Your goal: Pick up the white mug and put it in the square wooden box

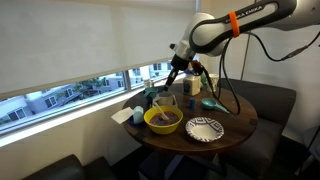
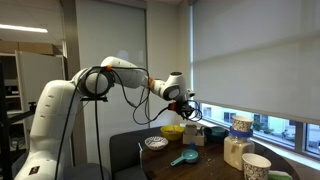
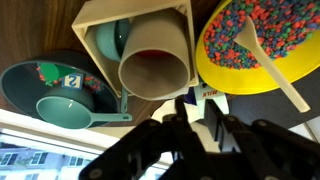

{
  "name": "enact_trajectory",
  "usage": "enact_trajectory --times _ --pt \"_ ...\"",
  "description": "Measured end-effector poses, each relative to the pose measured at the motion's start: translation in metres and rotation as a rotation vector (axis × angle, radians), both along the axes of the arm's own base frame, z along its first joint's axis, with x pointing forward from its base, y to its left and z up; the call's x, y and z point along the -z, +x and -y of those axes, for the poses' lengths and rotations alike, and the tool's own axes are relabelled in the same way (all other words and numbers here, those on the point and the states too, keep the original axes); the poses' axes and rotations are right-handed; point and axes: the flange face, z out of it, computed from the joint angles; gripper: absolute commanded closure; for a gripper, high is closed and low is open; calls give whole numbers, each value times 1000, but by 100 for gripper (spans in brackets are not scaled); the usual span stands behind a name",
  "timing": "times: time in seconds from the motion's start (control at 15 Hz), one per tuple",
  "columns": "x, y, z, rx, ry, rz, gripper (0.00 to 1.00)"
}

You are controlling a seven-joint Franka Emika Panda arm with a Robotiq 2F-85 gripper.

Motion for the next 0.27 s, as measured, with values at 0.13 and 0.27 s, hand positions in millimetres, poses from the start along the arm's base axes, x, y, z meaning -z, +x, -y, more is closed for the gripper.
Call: enact_trajectory --times 0.13,0.27 --pt "-14 2 1 9 22 30 54" --pt "-35 1 0 15 86 71 40"
